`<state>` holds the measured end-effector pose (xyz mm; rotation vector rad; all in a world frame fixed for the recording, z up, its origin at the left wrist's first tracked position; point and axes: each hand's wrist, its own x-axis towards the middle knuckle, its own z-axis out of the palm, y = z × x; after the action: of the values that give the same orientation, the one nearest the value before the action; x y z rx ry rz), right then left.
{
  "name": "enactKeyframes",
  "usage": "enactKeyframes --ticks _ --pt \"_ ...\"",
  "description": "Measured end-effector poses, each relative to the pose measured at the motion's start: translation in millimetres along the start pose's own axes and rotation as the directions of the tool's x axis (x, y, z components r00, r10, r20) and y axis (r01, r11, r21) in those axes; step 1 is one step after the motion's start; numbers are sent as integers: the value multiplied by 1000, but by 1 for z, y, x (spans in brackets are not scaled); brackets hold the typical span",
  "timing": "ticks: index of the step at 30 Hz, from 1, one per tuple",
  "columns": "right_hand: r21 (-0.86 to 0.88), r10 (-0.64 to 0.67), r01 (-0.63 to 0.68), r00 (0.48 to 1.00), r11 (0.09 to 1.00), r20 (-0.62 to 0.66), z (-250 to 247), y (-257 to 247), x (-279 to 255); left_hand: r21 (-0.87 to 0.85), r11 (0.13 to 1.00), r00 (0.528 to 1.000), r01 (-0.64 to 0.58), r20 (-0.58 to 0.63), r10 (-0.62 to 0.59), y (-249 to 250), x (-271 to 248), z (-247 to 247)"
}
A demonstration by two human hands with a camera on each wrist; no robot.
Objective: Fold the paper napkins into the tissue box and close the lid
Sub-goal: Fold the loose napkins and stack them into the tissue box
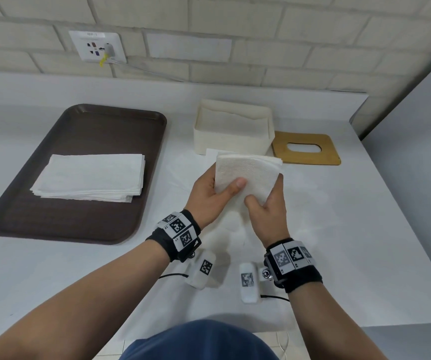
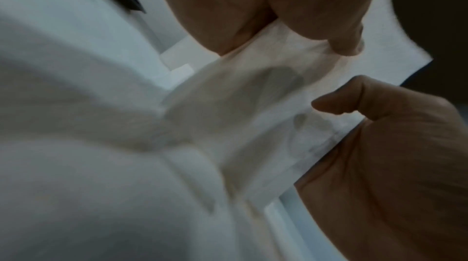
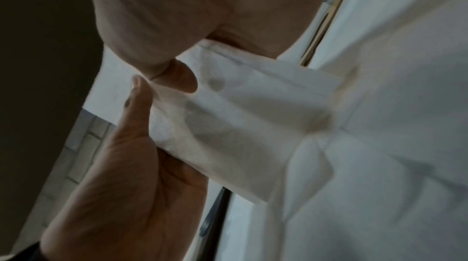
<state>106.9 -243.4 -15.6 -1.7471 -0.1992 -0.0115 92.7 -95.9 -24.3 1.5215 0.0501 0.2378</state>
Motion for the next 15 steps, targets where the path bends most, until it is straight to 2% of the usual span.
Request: enactKeyframes --ticks 4,8,11,15 --pt "13 50 -51 998 999 32 3 4 -3 50 998 999 46 11 -46 -12 -6 2" --pt "106 52 -49 998 993 -26 2 1 -2 43 999 1000 19 -5 -19 -4 -2 5" --pt "91 35 -33 999 995 -23 1 0 -2 42 999 1000 -7 8 7 -3 1 6" --pt "41 80 -80 997 996 22 -2 10 -5 97 994 998 48 39 -52 -20 -3 3"
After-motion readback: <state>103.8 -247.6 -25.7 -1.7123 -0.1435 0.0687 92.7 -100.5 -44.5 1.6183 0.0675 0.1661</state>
